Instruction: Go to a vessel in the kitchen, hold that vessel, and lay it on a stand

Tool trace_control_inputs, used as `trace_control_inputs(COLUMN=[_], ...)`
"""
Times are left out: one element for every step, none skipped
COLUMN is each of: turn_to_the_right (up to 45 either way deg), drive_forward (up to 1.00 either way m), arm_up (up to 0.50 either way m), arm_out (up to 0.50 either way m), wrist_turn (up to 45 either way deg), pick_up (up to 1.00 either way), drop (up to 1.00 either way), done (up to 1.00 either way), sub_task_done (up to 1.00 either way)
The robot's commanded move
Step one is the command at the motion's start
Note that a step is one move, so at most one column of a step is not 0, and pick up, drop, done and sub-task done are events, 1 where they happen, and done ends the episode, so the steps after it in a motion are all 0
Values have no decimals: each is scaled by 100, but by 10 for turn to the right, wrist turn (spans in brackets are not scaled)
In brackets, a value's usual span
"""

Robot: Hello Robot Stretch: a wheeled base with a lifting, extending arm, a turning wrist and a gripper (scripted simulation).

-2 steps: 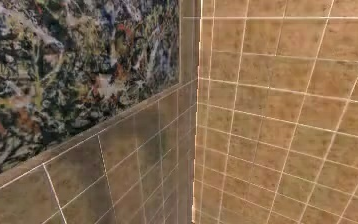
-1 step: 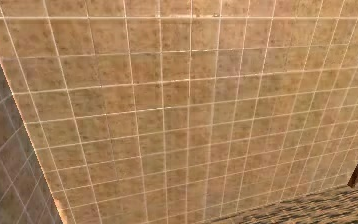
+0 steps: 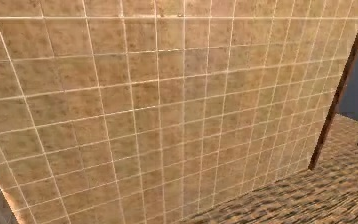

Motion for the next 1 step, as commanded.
trace_control_inputs(turn_to_the_right=[0], drive_forward=[40], arm_up=[0], arm_out=[0], wrist_turn=[0], pick_up=[0], drop=[0], done=[0], sub_task_done=[0])
